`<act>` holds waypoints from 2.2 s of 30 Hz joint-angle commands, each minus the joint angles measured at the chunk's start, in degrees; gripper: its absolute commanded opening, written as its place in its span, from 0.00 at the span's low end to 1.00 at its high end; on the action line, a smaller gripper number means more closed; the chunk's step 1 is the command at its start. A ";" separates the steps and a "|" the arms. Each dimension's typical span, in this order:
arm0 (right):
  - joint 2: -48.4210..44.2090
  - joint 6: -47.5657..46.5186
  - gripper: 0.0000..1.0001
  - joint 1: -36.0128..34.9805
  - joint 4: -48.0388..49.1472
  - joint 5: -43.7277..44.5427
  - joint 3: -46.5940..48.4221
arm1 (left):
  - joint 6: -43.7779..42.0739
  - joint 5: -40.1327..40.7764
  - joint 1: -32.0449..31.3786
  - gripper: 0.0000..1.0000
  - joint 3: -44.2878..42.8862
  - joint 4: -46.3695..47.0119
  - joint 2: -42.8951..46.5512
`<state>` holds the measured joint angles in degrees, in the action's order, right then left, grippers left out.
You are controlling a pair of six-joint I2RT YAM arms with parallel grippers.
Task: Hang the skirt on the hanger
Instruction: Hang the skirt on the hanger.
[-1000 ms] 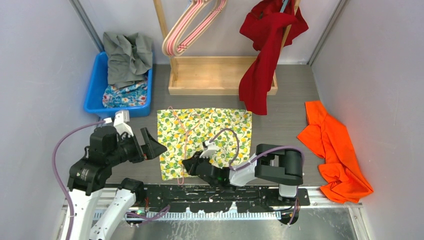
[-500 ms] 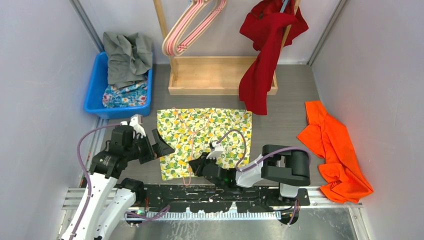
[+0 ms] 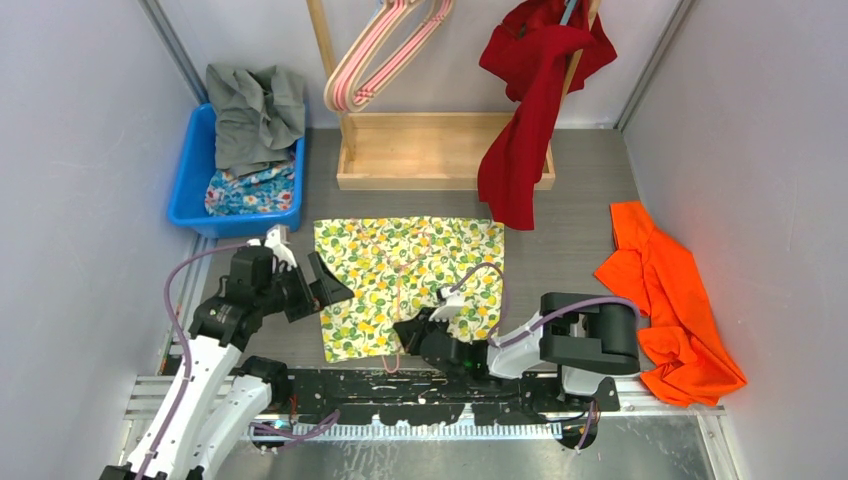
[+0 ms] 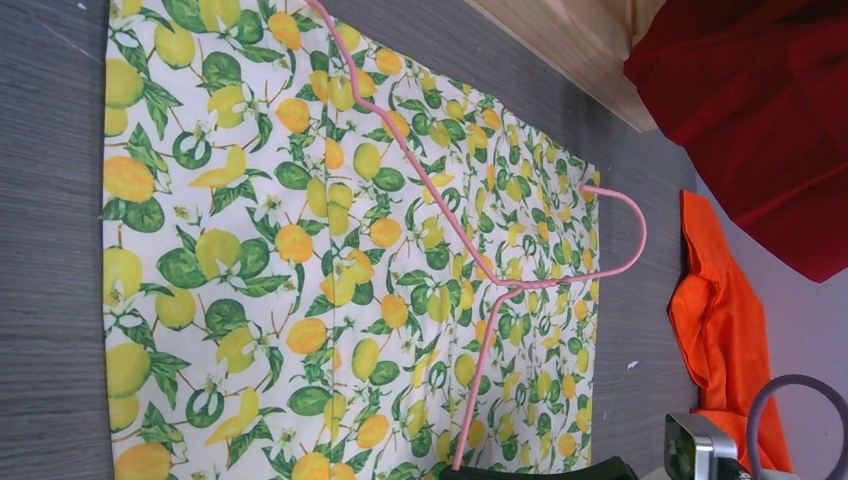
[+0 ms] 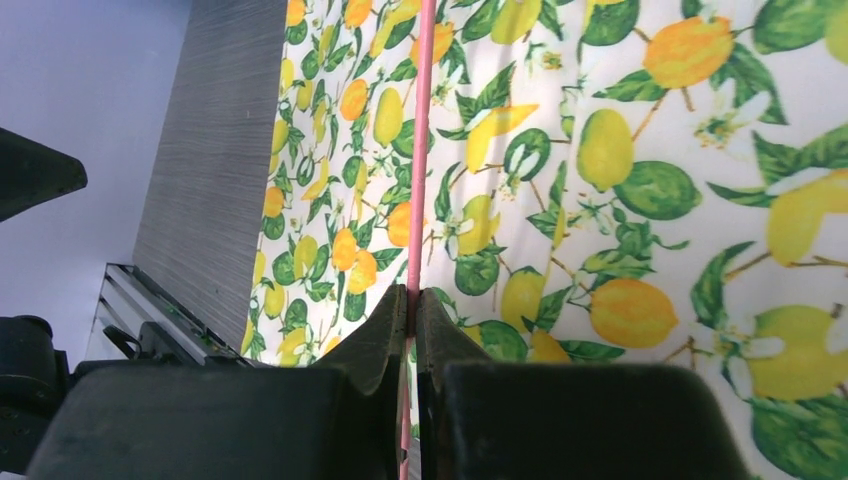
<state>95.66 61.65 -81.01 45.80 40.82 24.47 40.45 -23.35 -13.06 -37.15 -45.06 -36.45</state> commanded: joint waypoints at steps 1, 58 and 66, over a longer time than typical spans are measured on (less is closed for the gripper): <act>-3.55 0.24 0.01 -0.86 0.32 5.23 -3.25 | 1.26 -1.47 -0.10 0.95 1.17 6.54 -1.30; -17.70 -1.45 0.01 -7.03 -40.82 23.02 6.92 | 3.50 0.14 -3.20 0.93 6.14 15.02 -5.79; -20.47 -3.39 0.01 -9.34 -47.17 26.01 11.51 | 3.32 0.15 -3.14 0.93 5.93 14.34 -4.91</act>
<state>79.29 60.42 -89.08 0.71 62.28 31.38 43.55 -23.35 -16.08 -30.89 -32.84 -42.35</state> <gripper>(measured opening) 0.089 0.934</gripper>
